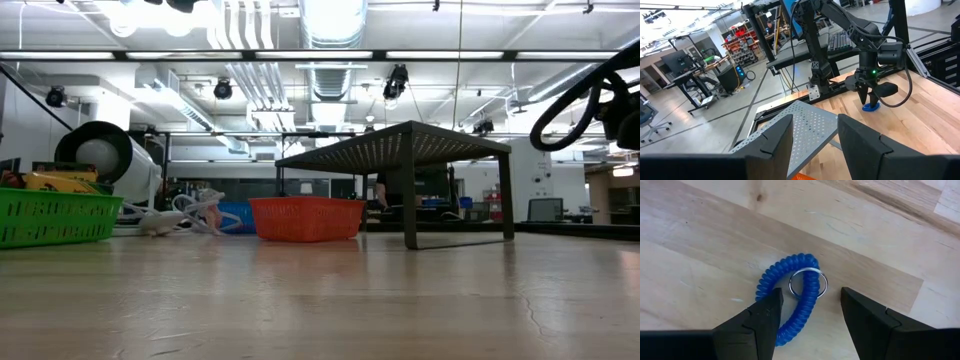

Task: Pick & Place Office Desk Supplies
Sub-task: Put the blue spring rubber band into the blue bin

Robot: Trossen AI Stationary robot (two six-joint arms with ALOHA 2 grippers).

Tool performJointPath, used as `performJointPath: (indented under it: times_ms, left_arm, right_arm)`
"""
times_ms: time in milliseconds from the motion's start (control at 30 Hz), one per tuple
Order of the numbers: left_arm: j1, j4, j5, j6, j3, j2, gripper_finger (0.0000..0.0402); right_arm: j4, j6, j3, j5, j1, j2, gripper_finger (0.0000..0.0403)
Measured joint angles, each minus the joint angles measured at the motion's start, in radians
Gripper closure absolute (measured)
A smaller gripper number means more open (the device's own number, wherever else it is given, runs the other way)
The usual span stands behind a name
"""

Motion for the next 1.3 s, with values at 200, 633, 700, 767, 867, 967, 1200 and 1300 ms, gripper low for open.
performJointPath:
  times_ms: [200,633,700,767,867,967,1200,1300]
  left_arm:
    - [0.0,0.0,0.0,0.0,0.0,0.0,0.0243]
    - [0.0,0.0,0.0,-0.001,0.0,0.0,0.0243]
    - [0.0,0.0,0.0,-0.001,0.0,0.0,0.0243]
    - [0.0,0.0,0.0,-0.001,0.0,0.0,0.0243]
    - [0.0,0.0,0.0,-0.003,0.0,0.0,0.0243]
    - [0.0,0.0,0.0,-0.003,0.0,0.0,0.0243]
    - [0.0,0.0,0.0,-0.003,0.0,0.0,0.0243]
    - [0.0,0.0,0.0,-0.003,0.0,0.0,0.0243]
  right_arm:
    - [0.0,0.004,0.0,0.006,0.0,0.0,0.0202]
    - [0.002,0.03,0.003,-0.078,-0.004,-0.001,0.0202]
    - [0.003,0.053,0.003,-0.08,-0.004,-0.001,0.0207]
    - [0.004,0.065,0.003,-0.087,-0.005,-0.001,0.0218]
    - [0.005,0.068,0.003,-0.094,-0.005,-0.002,0.0242]
    - [0.006,0.063,0.003,-0.102,-0.005,-0.002,0.0273]
    - [0.01,0.06,0.003,-0.11,-0.004,-0.007,0.035]
    - [0.003,0.079,0.008,-0.11,-0.004,-0.012,0.0376]
